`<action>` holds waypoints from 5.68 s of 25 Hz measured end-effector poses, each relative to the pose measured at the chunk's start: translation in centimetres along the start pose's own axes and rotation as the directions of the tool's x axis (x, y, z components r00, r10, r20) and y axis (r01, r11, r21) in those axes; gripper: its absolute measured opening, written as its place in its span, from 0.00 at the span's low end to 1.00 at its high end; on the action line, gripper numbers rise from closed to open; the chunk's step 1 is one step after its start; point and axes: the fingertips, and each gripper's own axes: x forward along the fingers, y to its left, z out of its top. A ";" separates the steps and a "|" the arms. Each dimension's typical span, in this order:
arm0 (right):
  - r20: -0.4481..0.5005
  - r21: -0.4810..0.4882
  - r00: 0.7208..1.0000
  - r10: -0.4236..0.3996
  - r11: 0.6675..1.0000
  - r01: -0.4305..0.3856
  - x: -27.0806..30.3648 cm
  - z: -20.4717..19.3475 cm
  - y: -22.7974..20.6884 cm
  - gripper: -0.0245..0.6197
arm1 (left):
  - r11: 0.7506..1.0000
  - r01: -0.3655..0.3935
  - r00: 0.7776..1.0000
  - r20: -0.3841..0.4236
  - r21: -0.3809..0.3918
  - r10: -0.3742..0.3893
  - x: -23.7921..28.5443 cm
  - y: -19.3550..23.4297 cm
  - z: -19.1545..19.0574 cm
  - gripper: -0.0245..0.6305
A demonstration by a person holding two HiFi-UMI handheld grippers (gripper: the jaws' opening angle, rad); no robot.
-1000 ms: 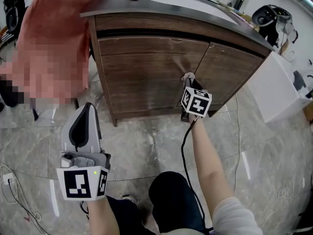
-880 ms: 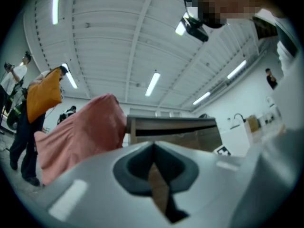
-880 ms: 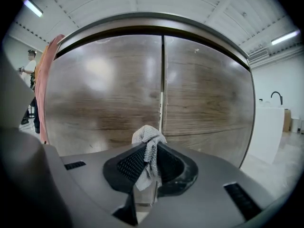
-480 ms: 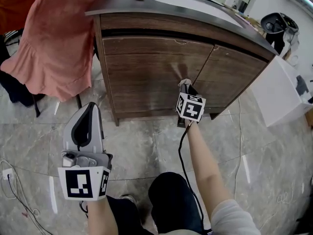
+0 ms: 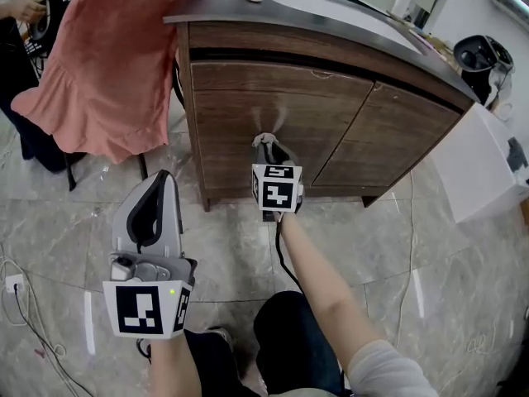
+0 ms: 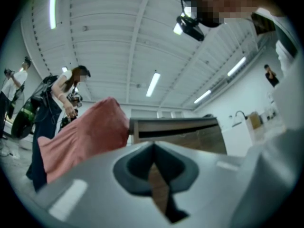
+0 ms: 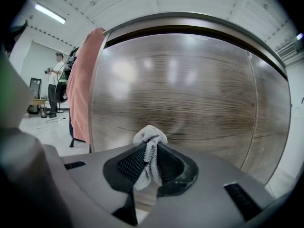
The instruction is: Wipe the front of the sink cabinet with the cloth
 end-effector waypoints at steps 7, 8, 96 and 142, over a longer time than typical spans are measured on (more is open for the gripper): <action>0.005 -0.022 0.995 0.096 0.995 -0.096 1.1 1.4 6.8 0.13 | 0.999 -0.034 0.999 0.003 0.010 0.034 -1.3 1.5 0.4 0.05; 0.007 -0.029 0.994 0.113 0.993 -0.113 1.2 1.6 7.8 0.13 | 0.999 -0.038 0.999 0.003 0.012 0.038 -1.4 1.8 0.5 0.05; -0.215 -0.098 0.974 -0.066 0.994 0.046 2.6 -12.1 -2.4 0.14 | 0.997 0.069 0.997 -0.043 0.020 -0.068 1.1 -2.3 -1.5 0.05; -0.312 -0.206 0.944 0.112 0.961 -0.183 6.1 -16.1 9.2 0.14 | 0.999 0.032 0.997 -0.070 -0.011 -0.032 -0.7 0.4 -1.9 0.05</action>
